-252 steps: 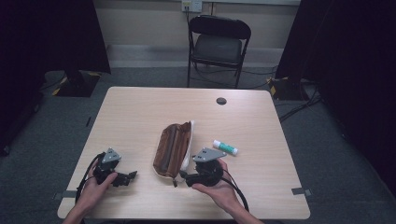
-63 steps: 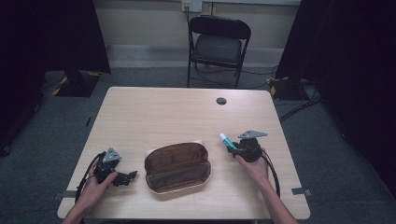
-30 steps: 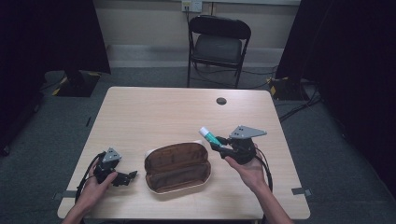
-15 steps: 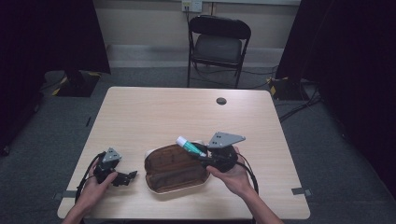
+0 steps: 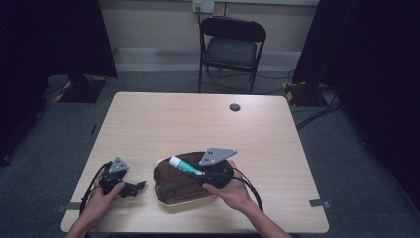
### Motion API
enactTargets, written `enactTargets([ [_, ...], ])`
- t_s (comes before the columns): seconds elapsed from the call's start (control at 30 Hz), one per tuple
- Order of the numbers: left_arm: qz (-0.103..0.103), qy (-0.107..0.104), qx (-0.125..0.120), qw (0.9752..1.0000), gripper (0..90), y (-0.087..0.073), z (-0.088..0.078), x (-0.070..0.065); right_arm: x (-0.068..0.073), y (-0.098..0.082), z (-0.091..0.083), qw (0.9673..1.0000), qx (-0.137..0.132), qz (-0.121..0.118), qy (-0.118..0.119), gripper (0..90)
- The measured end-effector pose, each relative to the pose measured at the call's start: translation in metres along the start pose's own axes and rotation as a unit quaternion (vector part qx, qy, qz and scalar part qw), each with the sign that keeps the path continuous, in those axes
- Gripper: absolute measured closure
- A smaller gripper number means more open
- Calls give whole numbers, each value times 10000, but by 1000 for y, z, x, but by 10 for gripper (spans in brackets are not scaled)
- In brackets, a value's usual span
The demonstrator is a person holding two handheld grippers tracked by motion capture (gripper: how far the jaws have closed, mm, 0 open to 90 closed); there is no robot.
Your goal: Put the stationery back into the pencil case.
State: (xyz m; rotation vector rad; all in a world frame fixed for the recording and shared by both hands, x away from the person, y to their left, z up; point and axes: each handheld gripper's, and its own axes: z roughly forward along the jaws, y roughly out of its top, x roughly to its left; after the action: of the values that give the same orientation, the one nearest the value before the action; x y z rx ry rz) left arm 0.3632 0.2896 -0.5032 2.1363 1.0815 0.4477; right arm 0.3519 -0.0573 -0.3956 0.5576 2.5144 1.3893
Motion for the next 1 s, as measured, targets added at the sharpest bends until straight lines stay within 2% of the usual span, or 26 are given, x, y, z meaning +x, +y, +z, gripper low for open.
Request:
enactTargets([
  [0.33, 4, -2, 2, 10000, 0, 0, 0, 0, 11, -6, 24, 9990, 324, -81, 304, 662],
  [0.6, 0, -3, -4, 10000, 0, 0, 0, 0, 10, -15, 39, 9979, 560, -43, 336, 661],
  [1.0, 16, 2, -2, 10000, 0, 0, 0, 0, 4, -18, 43, 9976, 625, 46, 290, 662],
])
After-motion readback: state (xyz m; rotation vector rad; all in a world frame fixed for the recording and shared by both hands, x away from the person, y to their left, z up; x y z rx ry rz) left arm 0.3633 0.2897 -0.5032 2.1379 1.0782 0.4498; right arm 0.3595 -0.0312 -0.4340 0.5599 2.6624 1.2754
